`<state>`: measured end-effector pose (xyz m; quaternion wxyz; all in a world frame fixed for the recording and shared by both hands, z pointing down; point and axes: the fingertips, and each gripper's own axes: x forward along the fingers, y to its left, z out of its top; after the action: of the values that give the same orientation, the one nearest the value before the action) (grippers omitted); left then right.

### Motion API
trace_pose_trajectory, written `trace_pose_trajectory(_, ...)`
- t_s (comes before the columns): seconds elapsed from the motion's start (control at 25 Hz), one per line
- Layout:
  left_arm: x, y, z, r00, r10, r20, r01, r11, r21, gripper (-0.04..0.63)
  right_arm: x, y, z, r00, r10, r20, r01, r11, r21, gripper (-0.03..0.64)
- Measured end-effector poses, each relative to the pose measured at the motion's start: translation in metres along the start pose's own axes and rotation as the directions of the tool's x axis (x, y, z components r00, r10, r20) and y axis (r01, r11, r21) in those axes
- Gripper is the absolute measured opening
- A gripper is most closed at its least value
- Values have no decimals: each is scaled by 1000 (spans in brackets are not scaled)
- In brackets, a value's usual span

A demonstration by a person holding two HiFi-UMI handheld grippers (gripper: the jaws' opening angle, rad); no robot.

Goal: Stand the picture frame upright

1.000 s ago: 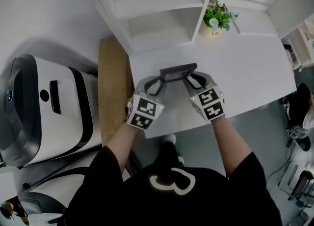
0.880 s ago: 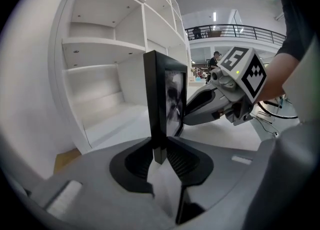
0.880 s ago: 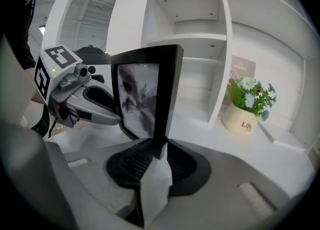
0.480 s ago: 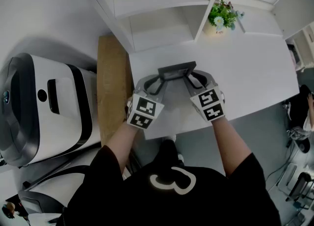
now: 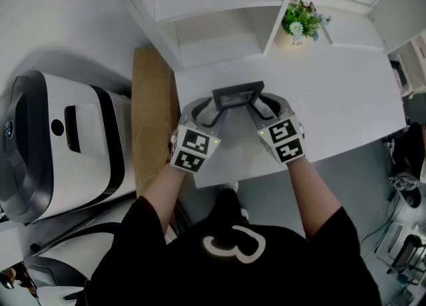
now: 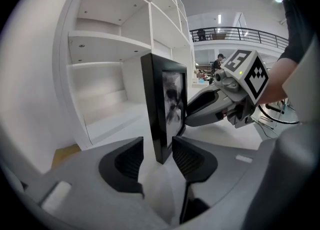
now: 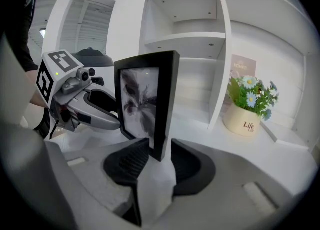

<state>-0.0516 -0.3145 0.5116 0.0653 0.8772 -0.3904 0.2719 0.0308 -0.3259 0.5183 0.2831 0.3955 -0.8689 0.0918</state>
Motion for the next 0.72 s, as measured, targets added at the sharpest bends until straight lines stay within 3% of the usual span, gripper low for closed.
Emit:
trace_pose_trajectory(0.16, -4, -1, -2, 1000, -18, 1, 18, 998, -67, 221, -9, -1, 2, 1000, 2, 8, -2, 1000, 18, 160)
trace_pose_trajectory(0.32, -22, -13, 1, 998, -62, 20, 65, 972, -224, 279, -39, 5, 6, 999, 26, 46, -30, 994, 102, 170)
trace_pose_trajectory(0.48, -54, -23, 10, 997, -49, 52, 65, 925, -375, 278, -84, 19, 21, 985, 73, 159, -113, 960, 257, 166)
trace_pose_trajectory(0.6, -86, -43, 27, 993, -46, 107, 86, 910, -406, 269, -126, 38, 37, 962, 89, 258, -169, 936, 309, 124)
trace_pose_trajectory(0.72, -122, -63, 51, 983, -45, 180, 119, 898, -424, 197, -169, 58, 54, 933, 110, 344, -221, 926, 305, 72)
